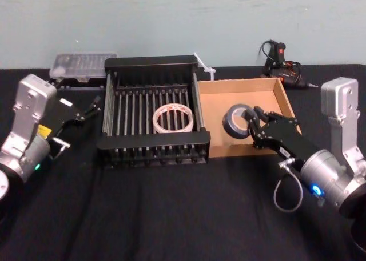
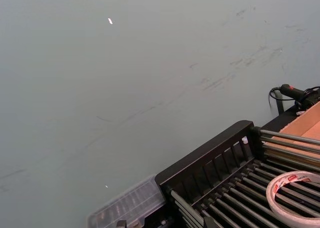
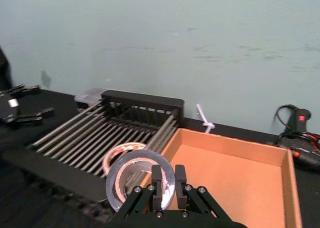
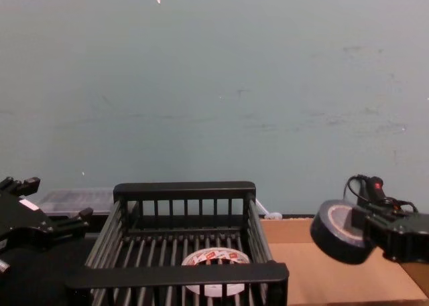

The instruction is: Pick up the white tape and place it into the black box , Pick up the silver tape and place it into the brown box.

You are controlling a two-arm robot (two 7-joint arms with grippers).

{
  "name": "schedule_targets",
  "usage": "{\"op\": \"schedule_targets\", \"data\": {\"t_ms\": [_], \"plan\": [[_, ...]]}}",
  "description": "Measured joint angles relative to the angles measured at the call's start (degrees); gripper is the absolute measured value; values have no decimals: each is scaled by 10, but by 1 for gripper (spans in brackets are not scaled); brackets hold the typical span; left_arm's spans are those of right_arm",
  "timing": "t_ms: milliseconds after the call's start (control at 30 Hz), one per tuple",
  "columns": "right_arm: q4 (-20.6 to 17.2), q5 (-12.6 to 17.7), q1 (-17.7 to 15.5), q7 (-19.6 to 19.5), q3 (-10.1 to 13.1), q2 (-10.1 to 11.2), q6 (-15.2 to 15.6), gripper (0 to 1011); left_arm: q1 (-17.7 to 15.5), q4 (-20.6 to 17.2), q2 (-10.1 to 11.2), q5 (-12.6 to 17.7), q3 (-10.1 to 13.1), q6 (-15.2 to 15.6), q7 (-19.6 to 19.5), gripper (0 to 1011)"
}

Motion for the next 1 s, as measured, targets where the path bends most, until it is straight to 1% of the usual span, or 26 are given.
{"op": "schedule_targets", "data": {"t_ms": [200, 400, 633, 700, 1000], "plan": [[30, -1, 28, -6, 3, -9, 6, 166, 0, 0, 0, 0, 0, 0, 0, 1001], [80, -14, 69, -10, 0, -22, 14, 165, 0, 0, 0, 0, 0, 0, 0, 1001], [128, -24, 104, -8, -5, -34, 18, 166, 0, 0, 0, 0, 0, 0, 0, 1001], [152, -29, 122, -7, -8, -40, 20, 166, 0, 0, 0, 0, 0, 0, 0, 1001], [206, -39, 162, -3, -12, -57, 21, 166, 0, 0, 0, 0, 0, 0, 0, 1001]]}}
